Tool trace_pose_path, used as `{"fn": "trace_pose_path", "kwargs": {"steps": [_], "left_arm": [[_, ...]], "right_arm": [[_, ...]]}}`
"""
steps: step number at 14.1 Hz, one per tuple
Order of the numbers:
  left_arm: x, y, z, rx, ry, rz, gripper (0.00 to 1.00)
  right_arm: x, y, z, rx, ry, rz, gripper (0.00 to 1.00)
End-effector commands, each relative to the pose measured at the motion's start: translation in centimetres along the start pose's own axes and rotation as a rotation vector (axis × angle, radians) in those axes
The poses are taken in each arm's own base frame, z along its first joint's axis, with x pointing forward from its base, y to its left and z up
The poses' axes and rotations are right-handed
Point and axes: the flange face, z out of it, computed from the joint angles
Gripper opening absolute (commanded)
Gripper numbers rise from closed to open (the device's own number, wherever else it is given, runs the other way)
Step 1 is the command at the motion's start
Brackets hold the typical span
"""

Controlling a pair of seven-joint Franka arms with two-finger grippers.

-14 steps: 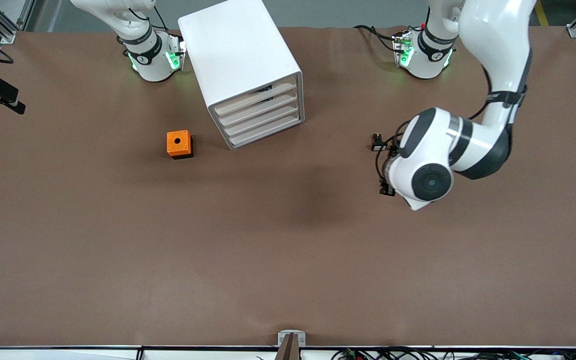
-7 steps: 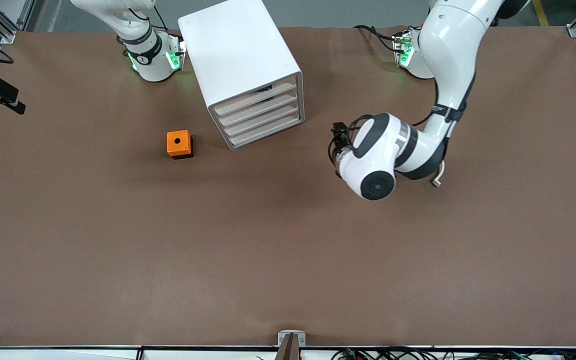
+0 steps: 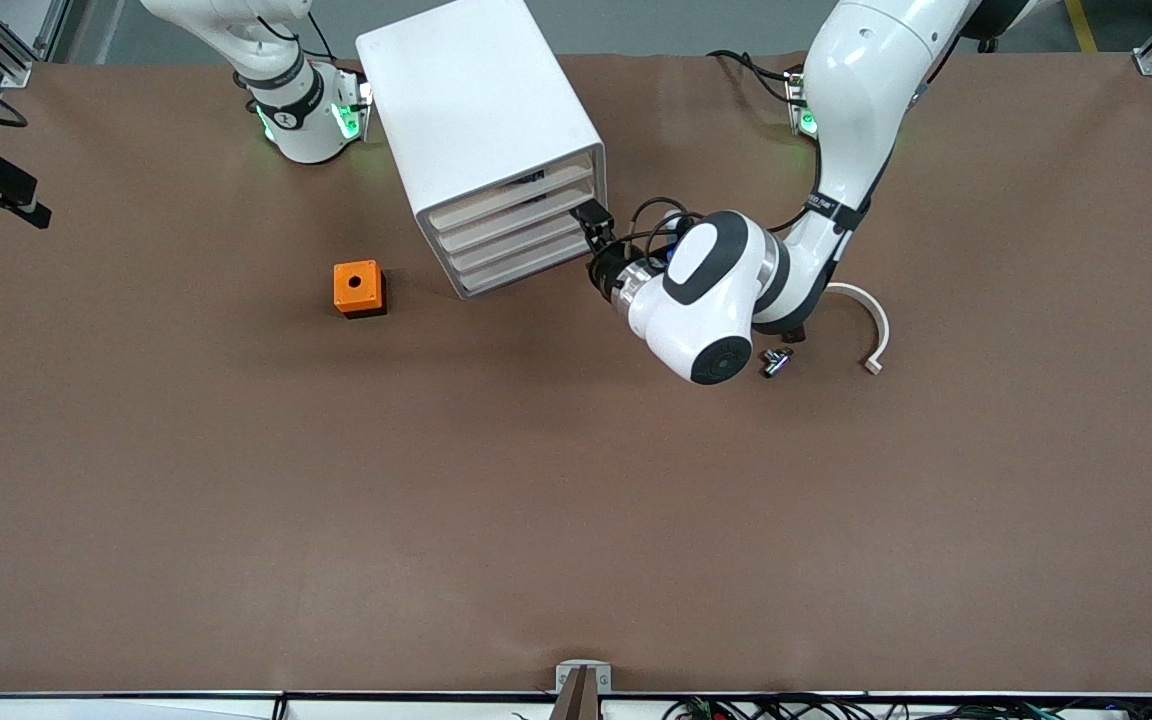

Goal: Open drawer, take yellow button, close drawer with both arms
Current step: 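Reach the left gripper to the cabinet's drawer handle and grip it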

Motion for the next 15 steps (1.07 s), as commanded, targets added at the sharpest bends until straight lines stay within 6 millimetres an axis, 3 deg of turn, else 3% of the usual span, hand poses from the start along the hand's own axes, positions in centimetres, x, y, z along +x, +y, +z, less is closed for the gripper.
{"fn": "trace_pose_path", "kwargs": {"steps": [1,4,10,11,14,15], "left_arm": [[-0.9,-0.4,1.6,0.069,-0.003,-0.035,0.76],[-1.4,-0.9,3.8,0.085,0.032,-0.027,0.63],[-1.6,-1.6,6.9,0.157,0.075,-0.029,0.60],[-1.7,-1.4,7.5,0.161,0.085,-0.032,0.50],[-1.6,-0.5,8.1,0.169,0.092,-0.044,0.48],[-1.6,-0.5,8.1,0.169,0.092,-0.042,0.40]], "right_arm": [[-0.5,0.0,-0.5,0.001,0.012,0.001,1.00],[-0.5,0.3,-1.0,0.000,0.021,0.002,1.00],[-0.3,0.9,-1.6,-0.006,0.036,0.004,1.00],[-0.1,1.0,-1.5,-0.006,0.035,0.006,1.00],[0.0,1.3,-1.4,-0.003,0.034,0.011,1.00],[0.1,1.5,-1.3,-0.002,0.031,0.016,1.00]]}}
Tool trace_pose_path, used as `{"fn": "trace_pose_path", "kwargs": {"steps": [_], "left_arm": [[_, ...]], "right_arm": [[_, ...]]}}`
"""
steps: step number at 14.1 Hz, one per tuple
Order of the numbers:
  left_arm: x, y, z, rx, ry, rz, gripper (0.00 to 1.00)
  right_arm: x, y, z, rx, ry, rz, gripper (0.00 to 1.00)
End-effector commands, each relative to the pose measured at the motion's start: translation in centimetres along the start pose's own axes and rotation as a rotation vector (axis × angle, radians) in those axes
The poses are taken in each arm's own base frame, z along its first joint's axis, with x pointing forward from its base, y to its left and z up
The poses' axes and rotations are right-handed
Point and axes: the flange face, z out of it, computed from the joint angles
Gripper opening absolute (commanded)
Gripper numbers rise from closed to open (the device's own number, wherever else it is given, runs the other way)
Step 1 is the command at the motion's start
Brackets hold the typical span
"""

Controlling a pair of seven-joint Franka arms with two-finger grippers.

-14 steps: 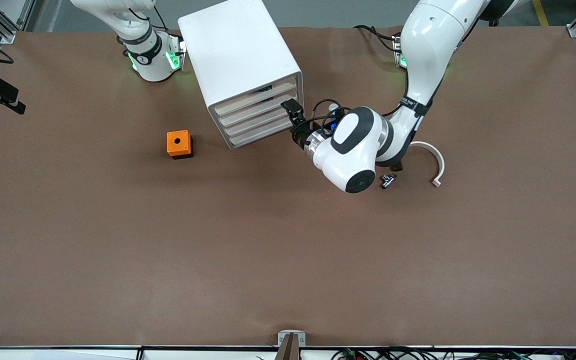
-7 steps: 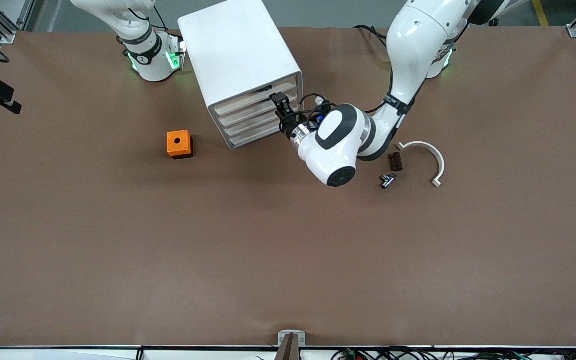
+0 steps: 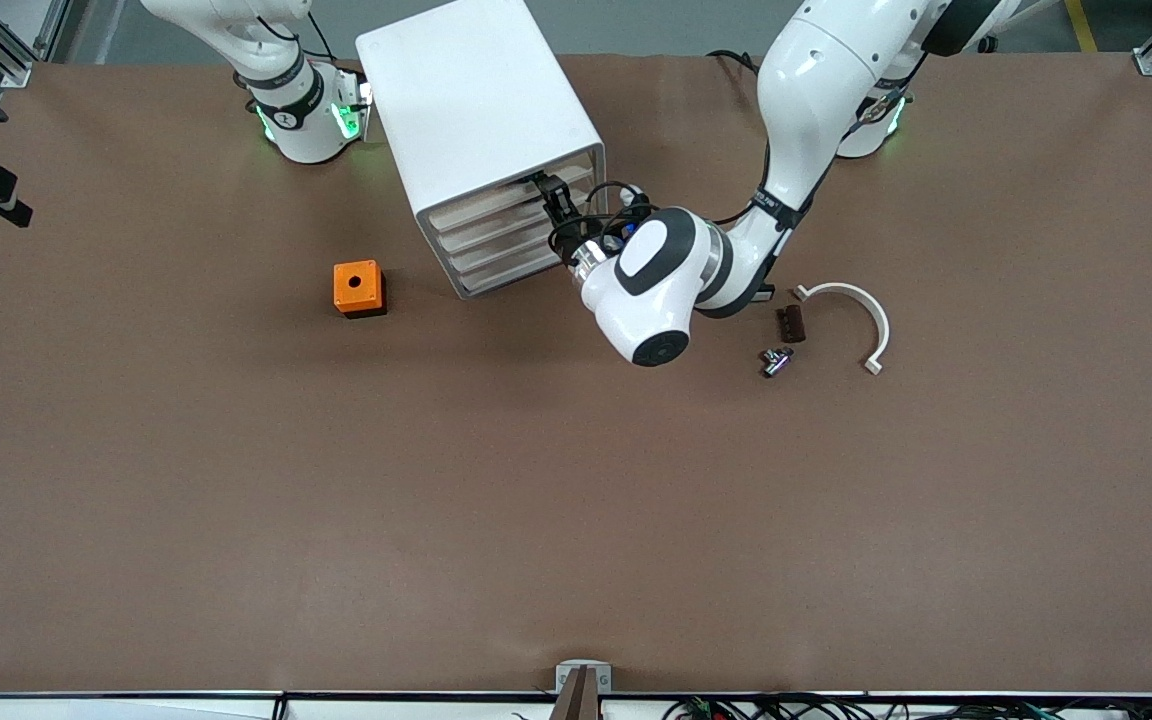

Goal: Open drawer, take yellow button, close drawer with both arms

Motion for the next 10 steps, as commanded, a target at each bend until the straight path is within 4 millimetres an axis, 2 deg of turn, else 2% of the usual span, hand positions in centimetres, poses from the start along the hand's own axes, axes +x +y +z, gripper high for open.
{"fn": "trace_pose_path", "kwargs": {"steps": [1,2,4,5,7,9,10], "left_arm": [[-0.3,0.0,0.2,0.028,0.002,-0.011,0.38],[-0.3,0.1,0.3,0.028,0.002,-0.013,0.30],[-0.3,0.2,0.2,0.030,0.000,-0.011,0.01],[-0.3,0.1,0.1,0.029,-0.001,-0.009,0.00],[-0.3,0.4,-0.1,0.029,-0.004,-0.005,0.00],[0.1,0.9,-1.3,0.023,-0.021,-0.010,0.00],[0.2,1.4,-2.1,0.022,-0.035,-0.015,0.00]], "right_arm": [[0.5,1.1,0.3,-0.003,-0.006,0.007,1.00],[0.8,1.6,0.5,-0.002,-0.011,0.013,1.00],[1.9,2.4,2.4,-0.008,-0.047,0.007,1.00],[2.2,2.6,2.9,0.002,-0.045,-0.040,1.00],[4.3,3.6,6.0,0.003,-0.104,-0.093,1.00],[4.5,3.6,5.9,-0.004,-0.093,-0.101,1.00],[5.3,3.8,7.6,-0.004,-0.121,-0.098,1.00]]}}
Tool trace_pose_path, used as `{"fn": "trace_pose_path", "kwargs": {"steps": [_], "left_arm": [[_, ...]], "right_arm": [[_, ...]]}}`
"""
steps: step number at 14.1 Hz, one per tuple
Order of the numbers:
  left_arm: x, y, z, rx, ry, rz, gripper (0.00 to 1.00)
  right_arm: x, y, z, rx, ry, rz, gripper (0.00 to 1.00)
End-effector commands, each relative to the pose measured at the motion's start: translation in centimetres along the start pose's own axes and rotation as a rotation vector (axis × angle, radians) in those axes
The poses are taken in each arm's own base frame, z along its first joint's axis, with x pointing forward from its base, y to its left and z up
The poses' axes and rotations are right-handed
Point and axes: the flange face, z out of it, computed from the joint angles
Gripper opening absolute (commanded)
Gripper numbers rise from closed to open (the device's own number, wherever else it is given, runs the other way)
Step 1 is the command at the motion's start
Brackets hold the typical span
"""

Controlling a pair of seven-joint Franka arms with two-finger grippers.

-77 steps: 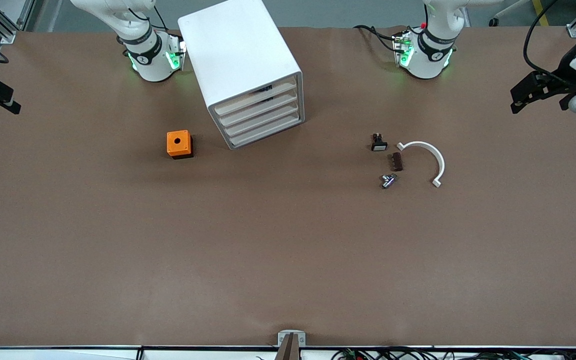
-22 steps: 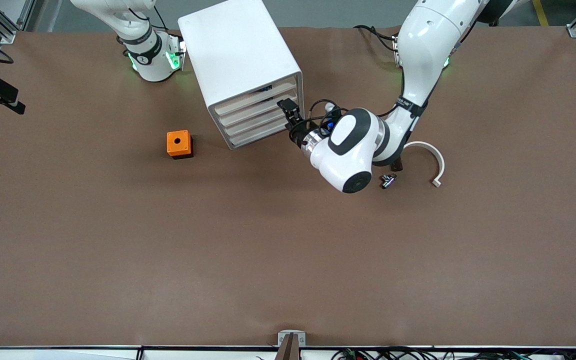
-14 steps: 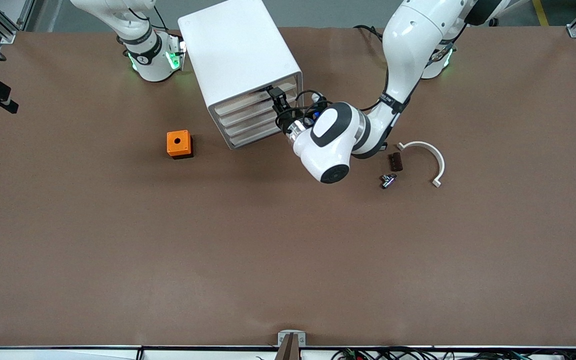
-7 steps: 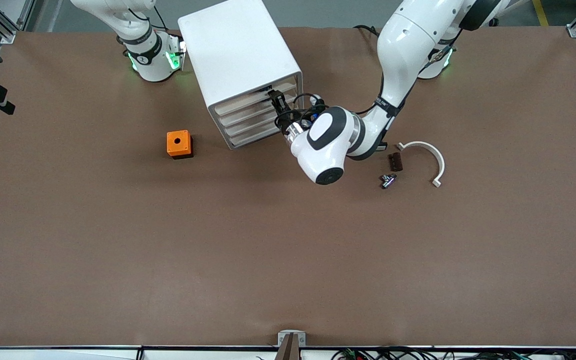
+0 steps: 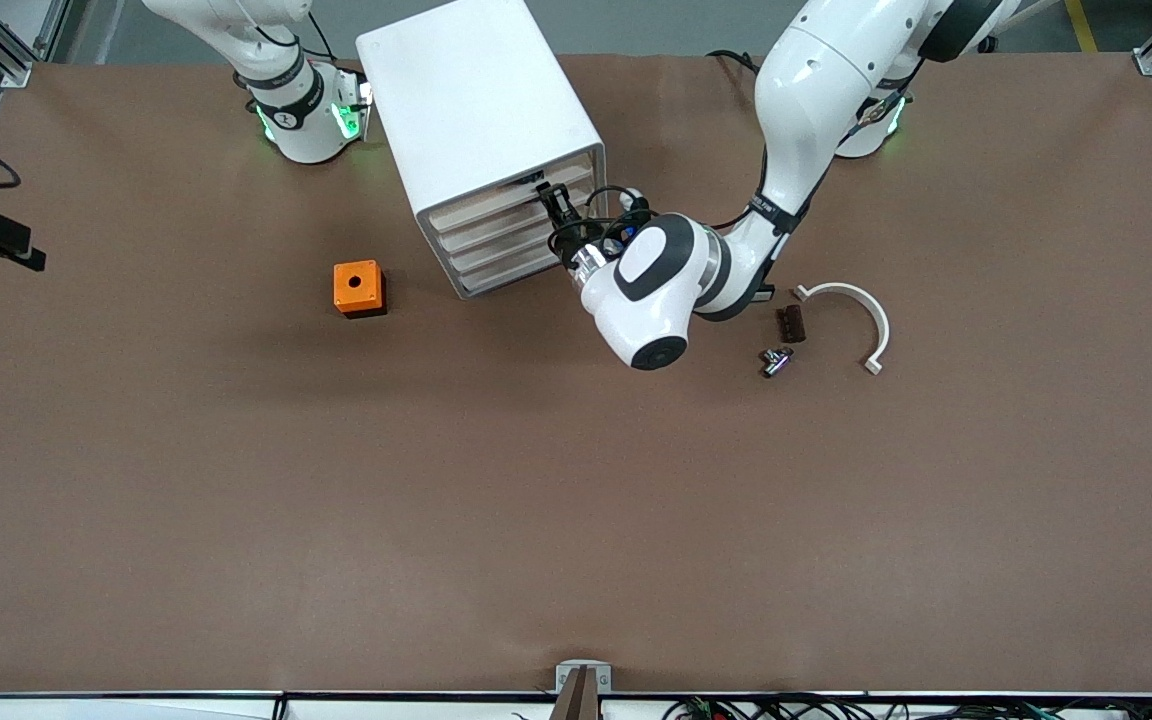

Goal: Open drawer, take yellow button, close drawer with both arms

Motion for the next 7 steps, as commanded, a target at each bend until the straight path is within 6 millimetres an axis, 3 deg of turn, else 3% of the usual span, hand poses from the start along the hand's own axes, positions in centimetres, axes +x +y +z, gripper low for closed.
{"fn": "trace_pose_path", "kwargs": {"steps": [1,4,7], "left_arm": [[0.3,1.1,-3.5,-0.005,-0.055,-0.011,0.00],[1.8,2.0,-8.5,-0.009,-0.131,-0.023,0.00],[3.6,3.6,-11.8,-0.040,-0.158,-0.049,0.00]], "right_arm": [[2.2,0.7,2.4,-0.006,-0.052,-0.016,1.00],[3.8,2.8,5.4,-0.019,-0.074,0.009,1.00],[4.0,4.7,5.6,-0.071,-0.053,0.015,1.00]]}}
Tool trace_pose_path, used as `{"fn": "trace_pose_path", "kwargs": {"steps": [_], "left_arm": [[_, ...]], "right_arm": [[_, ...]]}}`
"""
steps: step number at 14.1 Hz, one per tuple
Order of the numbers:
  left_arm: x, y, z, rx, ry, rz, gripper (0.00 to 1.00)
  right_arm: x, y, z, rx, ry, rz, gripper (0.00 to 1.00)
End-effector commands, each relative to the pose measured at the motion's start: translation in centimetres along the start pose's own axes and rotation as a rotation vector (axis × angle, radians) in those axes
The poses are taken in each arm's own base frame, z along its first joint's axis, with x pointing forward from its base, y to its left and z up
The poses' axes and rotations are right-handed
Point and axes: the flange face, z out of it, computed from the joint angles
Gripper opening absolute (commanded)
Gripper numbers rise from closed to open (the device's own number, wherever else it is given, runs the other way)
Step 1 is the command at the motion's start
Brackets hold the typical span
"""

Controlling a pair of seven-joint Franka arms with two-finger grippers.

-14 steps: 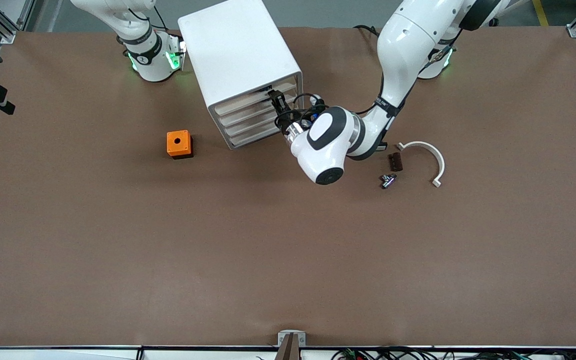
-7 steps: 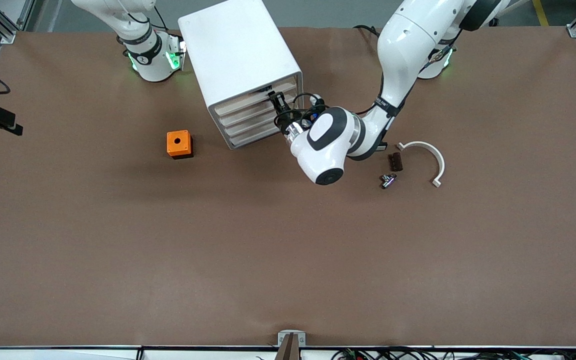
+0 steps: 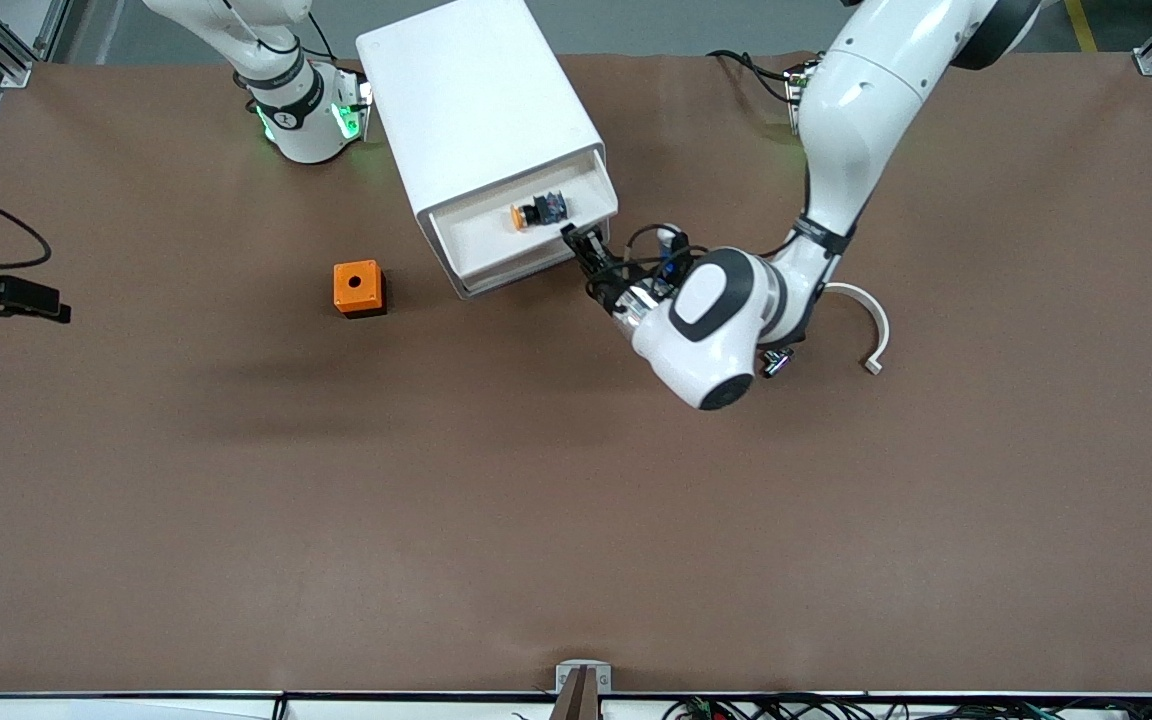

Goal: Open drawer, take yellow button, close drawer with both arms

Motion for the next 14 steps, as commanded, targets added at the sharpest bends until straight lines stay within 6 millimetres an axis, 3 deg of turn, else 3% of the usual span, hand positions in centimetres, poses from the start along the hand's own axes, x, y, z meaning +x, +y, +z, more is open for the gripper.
{"fn": "trace_pose_path", "kwargs": {"steps": [1,4,5,7,8,9,10,14], "left_arm": [[0.7,1.4,-2.9,-0.027,-0.021,-0.027,0.00],[1.2,1.5,-6.7,-0.055,-0.070,-0.020,0.00],[1.3,1.4,-7.5,-0.055,-0.084,-0.017,0.11],[1.6,0.8,-9.6,-0.062,-0.117,-0.005,0.65],[1.7,0.3,-10.7,-0.064,-0.127,0.006,0.67],[1.8,-0.1,-11.6,-0.064,-0.135,0.016,0.92],[2.0,-0.3,-12.7,-0.071,-0.151,0.022,1.00],[3.1,-1.0,-17.6,-0.109,-0.221,0.104,1.00]], "right_arm": [[-0.3,1.8,-0.9,-0.026,0.005,0.019,1.00],[-0.6,1.7,-0.4,-0.011,-0.017,0.124,1.00],[-0.7,0.9,-0.4,-0.003,-0.038,0.187,1.00],[-0.6,-1.0,-0.7,-0.005,-0.052,0.222,1.00],[-0.7,-1.5,-0.9,-0.006,-0.055,0.235,1.00],[-0.7,-1.7,-0.8,-0.006,-0.062,0.283,1.00],[-0.8,-2.1,-0.9,0.003,-0.067,0.334,1.00],[-1.0,-7.6,-2.6,0.162,-0.089,0.606,1.00]]}}
